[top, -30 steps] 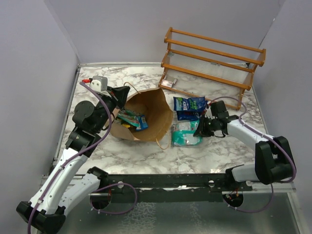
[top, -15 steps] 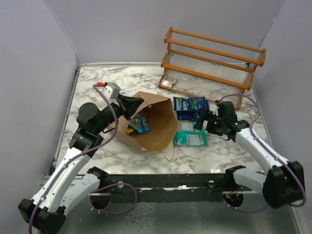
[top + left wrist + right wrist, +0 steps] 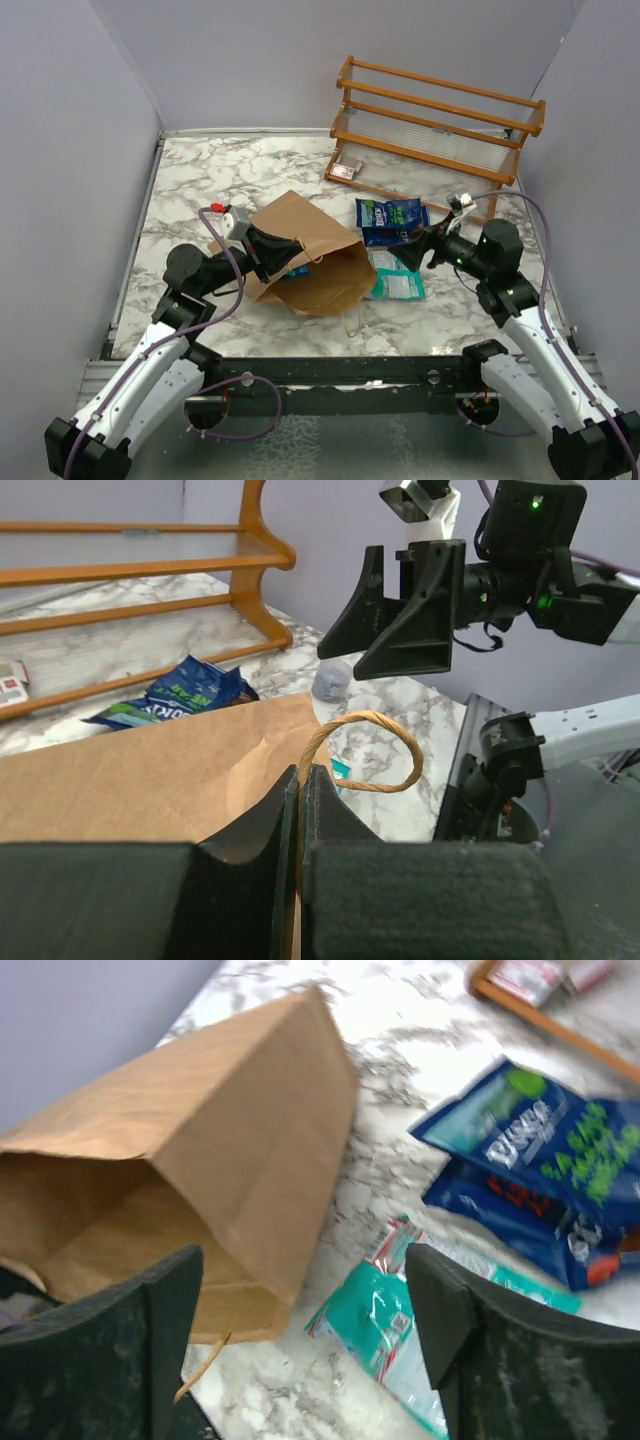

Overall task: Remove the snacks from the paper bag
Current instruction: Place the snack at the center of the board, then take out the snack from the paper bag, then place the snack at the center of the board.

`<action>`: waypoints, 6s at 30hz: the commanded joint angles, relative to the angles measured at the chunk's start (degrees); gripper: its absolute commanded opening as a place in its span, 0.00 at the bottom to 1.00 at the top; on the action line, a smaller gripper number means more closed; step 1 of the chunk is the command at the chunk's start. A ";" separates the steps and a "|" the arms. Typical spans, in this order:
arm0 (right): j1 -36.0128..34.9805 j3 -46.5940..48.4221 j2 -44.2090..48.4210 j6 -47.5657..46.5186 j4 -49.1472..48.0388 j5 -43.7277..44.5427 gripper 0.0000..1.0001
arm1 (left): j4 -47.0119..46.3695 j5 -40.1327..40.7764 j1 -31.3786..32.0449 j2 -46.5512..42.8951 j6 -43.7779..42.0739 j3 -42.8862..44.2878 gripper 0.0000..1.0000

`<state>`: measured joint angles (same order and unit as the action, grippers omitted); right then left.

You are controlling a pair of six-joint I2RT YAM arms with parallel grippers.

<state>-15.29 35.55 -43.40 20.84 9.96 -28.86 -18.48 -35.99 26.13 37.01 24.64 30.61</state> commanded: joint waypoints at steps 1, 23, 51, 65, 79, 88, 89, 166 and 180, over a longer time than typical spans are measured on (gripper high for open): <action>-3.99 -4.85 3.80 -7.06 -14.39 -13.38 0.76 | -4.97 -2.01 0.30 -1.61 5.64 -2.06 0.00; -50.32 -6.49 -24.83 -26.45 -41.62 29.48 0.15 | -10.09 9.21 2.17 1.15 13.63 -0.37 0.00; -50.22 5.83 -54.93 -44.26 -58.67 31.92 0.53 | -8.79 11.45 2.26 -1.09 11.20 3.39 0.00; -50.19 15.28 -65.48 -49.46 -56.05 32.29 0.71 | -11.03 10.76 2.26 -1.85 11.57 2.24 0.00; -49.93 18.33 -66.39 -48.89 -55.14 37.73 0.23 | -7.04 13.36 2.26 -3.85 8.48 2.92 0.00; -49.84 11.70 -56.44 -45.83 -52.12 37.77 0.02 | -4.15 21.14 2.26 -7.79 5.59 1.11 0.00; -49.83 10.90 -55.25 -45.29 -51.57 37.61 0.02 | -3.85 21.85 2.26 -8.28 5.34 0.91 0.00; -8.05 10.17 -14.98 12.06 7.20 -6.23 0.01 | 6.23 57.27 2.26 4.39 -9.25 14.88 0.00; 15.29 -4.01 -34.08 4.76 -1.25 -9.13 0.01 | 7.23 56.68 2.26 2.41 -9.82 14.09 0.00</action>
<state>-1.56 29.17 -76.01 31.81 7.92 -47.03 -10.98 20.62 28.25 40.66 15.46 45.47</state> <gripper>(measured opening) 0.087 0.020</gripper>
